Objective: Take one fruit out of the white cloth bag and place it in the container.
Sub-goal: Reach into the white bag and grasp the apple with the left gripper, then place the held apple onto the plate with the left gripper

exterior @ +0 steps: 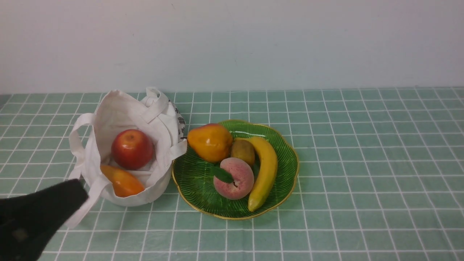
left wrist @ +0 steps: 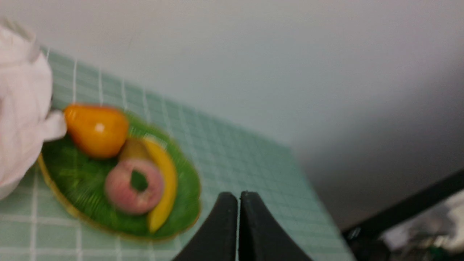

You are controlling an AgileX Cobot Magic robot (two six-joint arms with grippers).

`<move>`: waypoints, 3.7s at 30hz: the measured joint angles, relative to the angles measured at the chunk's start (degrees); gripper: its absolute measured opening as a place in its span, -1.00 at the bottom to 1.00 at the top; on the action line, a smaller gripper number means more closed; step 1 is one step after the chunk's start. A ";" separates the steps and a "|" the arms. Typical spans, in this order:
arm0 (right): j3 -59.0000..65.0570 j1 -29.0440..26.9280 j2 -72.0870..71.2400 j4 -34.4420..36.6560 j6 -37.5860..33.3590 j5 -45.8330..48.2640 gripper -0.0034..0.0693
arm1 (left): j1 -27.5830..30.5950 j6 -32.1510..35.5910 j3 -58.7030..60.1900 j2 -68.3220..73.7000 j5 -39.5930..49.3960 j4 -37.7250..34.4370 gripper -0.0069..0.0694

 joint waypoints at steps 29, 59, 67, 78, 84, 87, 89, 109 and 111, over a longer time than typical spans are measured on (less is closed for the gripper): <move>0.00 0.00 0.00 0.00 0.00 0.00 -0.95 | -10.15 -16.40 -45.26 69.92 13.77 51.65 -0.50; 0.00 0.00 0.00 0.00 0.00 0.00 -0.95 | -10.15 -19.88 -45.26 82.71 -4.41 69.86 0.90; 0.00 0.00 0.00 0.00 0.00 0.00 -0.95 | -10.15 -19.88 -45.40 85.81 -6.28 76.10 0.79; 0.00 0.00 0.00 0.00 0.00 0.00 -0.95 | -10.24 -24.56 -46.13 86.53 -4.99 77.59 0.67; 0.00 0.00 0.00 0.00 0.00 0.00 -0.95 | -10.28 -24.91 -45.62 82.29 2.93 75.22 0.67; 0.00 0.00 0.00 0.00 0.00 0.00 -0.95 | -10.28 -25.08 -45.47 78.38 3.88 72.85 0.67; 0.00 0.00 0.00 0.00 0.00 0.00 -0.95 | -10.28 -25.20 -45.47 74.36 4.11 70.28 0.67; 0.00 0.00 0.00 0.00 0.00 0.00 -0.95 | -10.35 -0.52 -45.47 62.41 9.18 15.30 0.67; 0.00 0.00 0.00 0.00 0.00 0.00 -0.95 | -10.90 2.58 -45.47 62.97 9.18 11.03 0.67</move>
